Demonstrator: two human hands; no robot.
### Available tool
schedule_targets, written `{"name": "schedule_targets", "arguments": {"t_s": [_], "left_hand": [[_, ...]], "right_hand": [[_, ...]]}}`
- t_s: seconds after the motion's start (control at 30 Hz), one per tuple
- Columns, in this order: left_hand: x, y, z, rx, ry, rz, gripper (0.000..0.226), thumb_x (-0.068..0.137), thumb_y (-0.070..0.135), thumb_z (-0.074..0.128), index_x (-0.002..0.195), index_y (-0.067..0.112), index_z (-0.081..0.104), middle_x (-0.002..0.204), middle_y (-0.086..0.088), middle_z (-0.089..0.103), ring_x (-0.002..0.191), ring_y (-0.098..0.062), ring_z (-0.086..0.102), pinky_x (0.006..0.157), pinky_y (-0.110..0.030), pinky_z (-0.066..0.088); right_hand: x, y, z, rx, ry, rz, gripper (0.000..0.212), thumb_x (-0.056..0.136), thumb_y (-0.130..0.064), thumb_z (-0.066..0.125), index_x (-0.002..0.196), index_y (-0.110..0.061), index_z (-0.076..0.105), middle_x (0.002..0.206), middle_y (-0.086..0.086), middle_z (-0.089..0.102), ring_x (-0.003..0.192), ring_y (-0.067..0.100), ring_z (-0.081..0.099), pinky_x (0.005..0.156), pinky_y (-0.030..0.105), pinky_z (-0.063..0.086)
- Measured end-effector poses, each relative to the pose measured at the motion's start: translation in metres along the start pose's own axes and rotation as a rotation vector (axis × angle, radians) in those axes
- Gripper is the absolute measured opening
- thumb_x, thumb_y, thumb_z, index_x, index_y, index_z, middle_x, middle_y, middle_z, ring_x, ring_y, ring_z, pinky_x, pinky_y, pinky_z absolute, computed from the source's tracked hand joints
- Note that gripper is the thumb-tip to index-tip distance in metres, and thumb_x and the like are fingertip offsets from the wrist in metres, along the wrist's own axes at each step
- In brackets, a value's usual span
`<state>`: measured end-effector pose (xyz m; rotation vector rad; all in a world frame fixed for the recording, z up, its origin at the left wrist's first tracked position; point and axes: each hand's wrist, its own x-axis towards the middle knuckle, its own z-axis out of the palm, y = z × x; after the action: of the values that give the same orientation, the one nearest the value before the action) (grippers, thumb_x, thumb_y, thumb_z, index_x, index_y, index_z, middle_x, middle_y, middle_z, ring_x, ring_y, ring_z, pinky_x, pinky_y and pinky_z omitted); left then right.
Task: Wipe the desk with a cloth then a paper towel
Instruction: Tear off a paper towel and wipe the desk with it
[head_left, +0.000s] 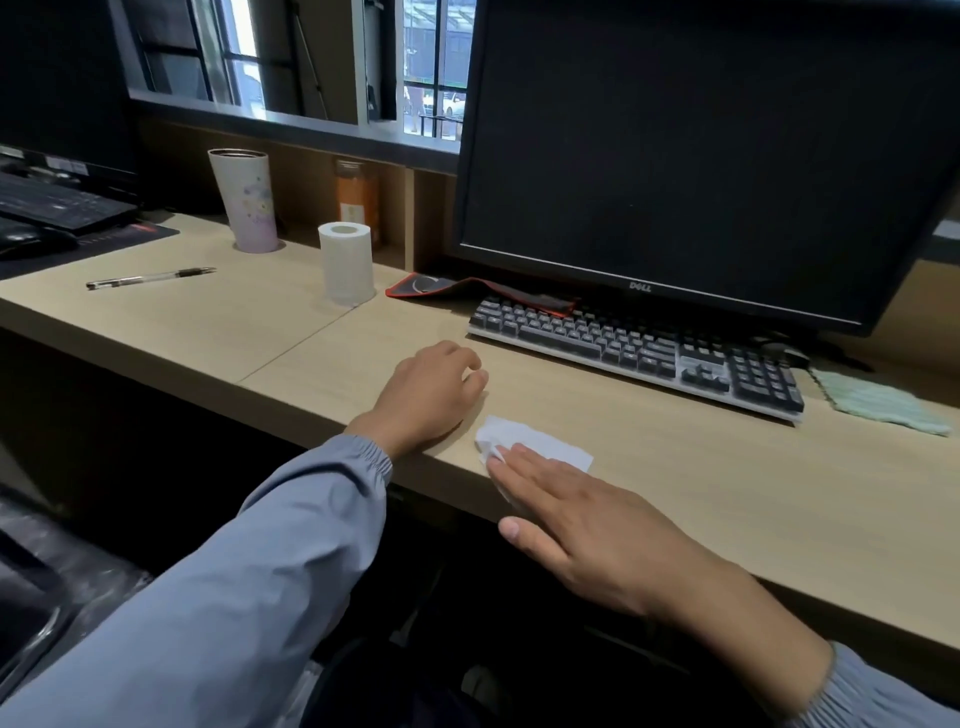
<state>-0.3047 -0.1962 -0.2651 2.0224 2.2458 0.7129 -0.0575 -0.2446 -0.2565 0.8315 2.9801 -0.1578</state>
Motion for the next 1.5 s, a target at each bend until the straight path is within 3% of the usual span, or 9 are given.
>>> {"name": "schedule_targets", "arguments": {"t_s": [0.1,0.23,0.4,0.57,0.73,1.33,1.5], "left_hand": [[-0.004,0.0,0.011,0.012,0.017,-0.007,0.038,0.106,0.042,0.043,0.128,0.021,0.066,0.133,-0.002,0.064,0.12,-0.027,0.059,0.105,-0.044,0.041],[-0.004,0.001,0.016,0.038,0.027,-0.006,0.04,0.106,0.045,0.041,0.131,0.021,0.062,0.136,-0.002,0.061,0.121,-0.027,0.057,0.107,-0.044,0.039],[-0.005,-0.001,0.017,0.029,0.029,-0.008,0.04,0.106,0.045,0.041,0.133,0.023,0.061,0.138,0.0,0.06,0.122,-0.025,0.056,0.106,-0.042,0.038],[-0.004,0.001,0.013,0.035,0.024,-0.012,0.042,0.105,0.045,0.042,0.137,0.024,0.06,0.142,0.001,0.059,0.125,-0.023,0.055,0.108,-0.042,0.039],[-0.006,-0.001,0.013,0.044,0.027,-0.008,0.04,0.104,0.043,0.042,0.135,0.025,0.06,0.14,0.001,0.059,0.123,-0.022,0.055,0.106,-0.042,0.039],[-0.005,-0.003,0.014,0.049,0.001,-0.004,0.043,0.104,0.045,0.04,0.136,0.024,0.06,0.141,0.0,0.058,0.123,-0.024,0.055,0.106,-0.044,0.041],[-0.005,0.001,0.015,0.081,0.012,0.007,0.047,0.105,0.049,0.037,0.137,0.021,0.058,0.141,-0.003,0.058,0.122,-0.025,0.056,0.104,-0.044,0.042]], "right_hand": [[-0.008,0.009,-0.002,0.005,-0.037,0.003,0.063,0.106,-0.061,0.013,0.161,-0.041,-0.009,0.164,-0.028,-0.019,0.144,-0.015,-0.023,0.123,0.019,-0.004],[0.007,0.012,-0.01,0.083,-0.094,0.052,0.064,0.104,-0.063,0.011,0.161,-0.043,-0.008,0.16,-0.032,-0.022,0.143,-0.018,-0.023,0.117,0.013,-0.009],[0.049,0.047,-0.019,0.115,-0.135,0.105,0.067,0.105,-0.061,0.012,0.163,-0.033,-0.005,0.167,-0.019,-0.015,0.151,-0.005,-0.016,0.125,0.027,-0.006],[0.101,0.09,-0.028,0.122,-0.156,0.162,0.068,0.104,-0.064,0.008,0.162,-0.033,-0.006,0.169,-0.015,-0.013,0.152,0.001,-0.015,0.124,0.03,-0.008],[0.127,0.105,-0.031,0.139,-0.122,0.183,0.065,0.107,-0.058,0.012,0.163,-0.029,-0.001,0.169,-0.015,-0.01,0.152,-0.001,-0.01,0.115,0.02,-0.009],[0.064,0.132,-0.031,0.148,-0.176,0.234,0.068,0.101,-0.068,0.009,0.16,-0.039,-0.011,0.164,-0.024,-0.018,0.149,-0.005,-0.018,0.118,0.024,-0.009],[0.063,0.121,-0.029,0.148,-0.166,0.253,0.078,0.096,-0.076,0.008,0.161,-0.037,-0.012,0.166,-0.021,-0.019,0.151,-0.001,-0.019,0.126,0.036,-0.005]]}}
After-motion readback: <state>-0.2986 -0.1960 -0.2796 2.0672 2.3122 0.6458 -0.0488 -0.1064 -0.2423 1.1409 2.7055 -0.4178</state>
